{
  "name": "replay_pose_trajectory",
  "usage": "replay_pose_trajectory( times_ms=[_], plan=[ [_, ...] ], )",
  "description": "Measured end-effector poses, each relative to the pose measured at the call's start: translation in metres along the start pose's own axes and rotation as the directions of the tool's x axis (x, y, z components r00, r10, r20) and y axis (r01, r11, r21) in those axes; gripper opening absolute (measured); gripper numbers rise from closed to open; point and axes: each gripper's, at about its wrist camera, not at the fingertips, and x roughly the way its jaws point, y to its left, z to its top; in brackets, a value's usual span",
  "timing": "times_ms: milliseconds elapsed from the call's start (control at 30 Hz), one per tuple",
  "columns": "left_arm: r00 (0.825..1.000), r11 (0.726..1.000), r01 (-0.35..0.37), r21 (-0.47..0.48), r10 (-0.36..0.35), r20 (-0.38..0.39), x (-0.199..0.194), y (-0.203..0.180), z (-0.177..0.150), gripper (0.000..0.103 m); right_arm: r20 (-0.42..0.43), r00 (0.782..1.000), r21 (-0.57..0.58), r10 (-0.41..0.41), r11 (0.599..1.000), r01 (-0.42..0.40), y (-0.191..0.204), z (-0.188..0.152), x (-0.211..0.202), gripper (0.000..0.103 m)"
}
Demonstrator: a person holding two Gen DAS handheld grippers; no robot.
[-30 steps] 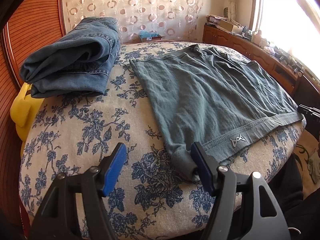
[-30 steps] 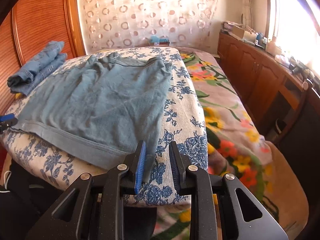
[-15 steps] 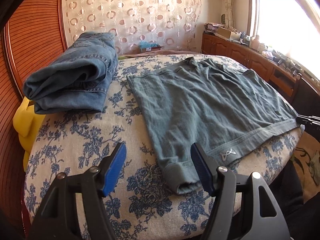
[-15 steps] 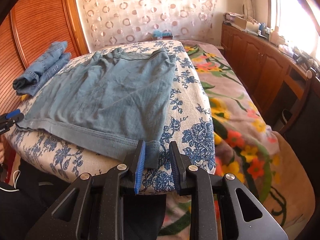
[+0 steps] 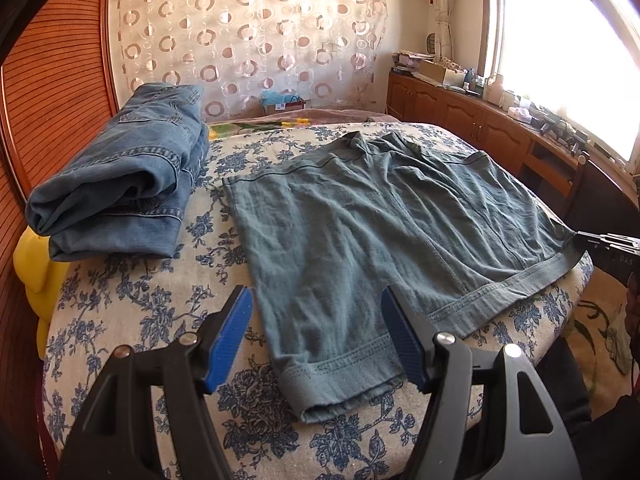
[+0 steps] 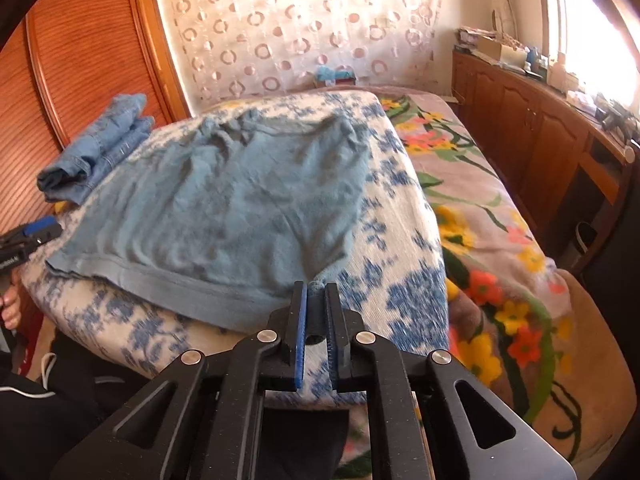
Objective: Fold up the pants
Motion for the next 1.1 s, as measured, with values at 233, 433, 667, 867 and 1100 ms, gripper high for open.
replay_pose_trajectory(
  times_ms=[233,433,667,867,1100],
  plan=[
    [1.000,1.000,-0.019,-0.011,0.019,0.011,-0.006,0.008,0.000,0.067,0.045,0.993,-0.051,0.113,0.993,-0.111,0.041,0.032,0.002,0.004],
    [0.999,0.999,-0.043,-0.034,0.043,0.025,-0.015,0.025,-0.002,0.067,0.050,0.975,-0.143,0.217,0.968,-0.208,0.101,0.054,0.018,0.004],
    [0.997,0.995,-0.070,-0.073,0.072,0.038,-0.023,0.050,-0.006,0.067,0.004,0.945,-0.255,0.327,0.914,-0.316,0.180,0.067,0.041,0.004],
    [0.995,0.991,-0.088,-0.101,0.093,0.045,-0.030,0.067,-0.009,0.067,-0.030,0.914,-0.311,0.404,0.865,-0.393,0.231,0.068,0.047,0.004],
    [0.991,0.984,-0.118,-0.134,0.125,0.050,-0.035,0.086,-0.015,0.067,-0.090,0.887,-0.322,0.452,0.830,-0.455,0.261,0.064,0.059,0.004]
  ],
)
